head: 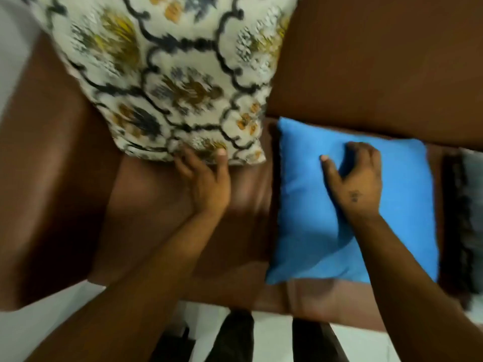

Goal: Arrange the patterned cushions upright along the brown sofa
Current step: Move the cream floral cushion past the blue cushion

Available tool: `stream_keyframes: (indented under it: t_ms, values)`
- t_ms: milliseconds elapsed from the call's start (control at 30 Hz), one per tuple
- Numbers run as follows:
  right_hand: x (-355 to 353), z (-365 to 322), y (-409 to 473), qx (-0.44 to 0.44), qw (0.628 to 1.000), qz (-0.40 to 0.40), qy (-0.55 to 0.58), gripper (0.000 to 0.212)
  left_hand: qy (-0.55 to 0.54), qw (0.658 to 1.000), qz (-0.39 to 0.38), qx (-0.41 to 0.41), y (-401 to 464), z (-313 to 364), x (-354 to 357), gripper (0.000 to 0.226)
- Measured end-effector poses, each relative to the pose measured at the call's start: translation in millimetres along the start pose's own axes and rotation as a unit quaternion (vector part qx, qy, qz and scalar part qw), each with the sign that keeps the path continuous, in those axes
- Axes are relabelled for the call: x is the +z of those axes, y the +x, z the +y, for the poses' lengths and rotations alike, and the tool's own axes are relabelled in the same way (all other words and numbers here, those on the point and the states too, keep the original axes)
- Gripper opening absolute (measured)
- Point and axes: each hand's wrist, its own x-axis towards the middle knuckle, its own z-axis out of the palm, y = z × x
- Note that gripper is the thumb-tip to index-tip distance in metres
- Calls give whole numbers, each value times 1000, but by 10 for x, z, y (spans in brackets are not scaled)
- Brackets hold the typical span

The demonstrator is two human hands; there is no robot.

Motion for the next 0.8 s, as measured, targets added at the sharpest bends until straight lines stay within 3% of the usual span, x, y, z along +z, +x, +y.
stream_keyframes:
  t_ms: [133, 200, 267, 333, 433, 500, 533, 567, 600, 633, 667, 700, 733, 800]
  values:
    - [-482, 914, -455, 142, 987, 32, -64, 80, 34, 959, -260, 106, -1139, 89, 685, 106]
    - [-680, 1196, -655, 292, 956, -11, -31, 103, 74, 957, -266, 86, -1337, 175, 844, 104]
    - [-843, 1368, -763, 359, 931, -70, -3, 110, 87, 967, -227, 70, -1399, 289, 915, 94]
    - [-1078, 1418, -692, 338, 934, -118, -9, 102, 85, 962, -247, 84, -1255, 400, 901, 87]
    - [-1545, 1373, -307, 282, 948, -145, -10, 78, 79, 920, -382, 18, -780, 720, 848, 71]
    - [-1914, 1397, 62, 271, 945, -171, 65, 61, 69, 927, -370, 16, -761, 1089, 821, 81]
    - [-2089, 1455, 230, 279, 937, -180, 106, 67, 57, 955, -291, -4, -658, 1203, 911, 80]
    - [-2224, 1463, 360, 304, 919, -185, 171, 73, 68, 986, -149, -32, -487, 1216, 984, 68]
    - [-2323, 1451, 480, 321, 882, -207, 275, 74, 13, 996, -36, -86, -372, 1272, 1044, 59]
    - [-2377, 1434, 582, 309, 832, -234, 398, 75, -76, 983, -82, -144, -261, 1301, 977, 56]
    - [-2380, 1429, 719, 284, 755, -247, 537, 78, -125, 965, -169, -153, -105, 1315, 952, 56]
    - [-2336, 1419, 849, 235, 701, -250, 625, 86, -111, 961, -209, -143, 39, 1419, 855, 51]
    - [-2231, 1359, 930, 211, 707, -224, 637, 97, -128, 962, -204, -128, 205, 1420, 835, 42]
    - [-1996, 1382, 1139, 158, 829, -183, 505, 107, -214, 952, -217, -41, 138, 1537, 915, 20]
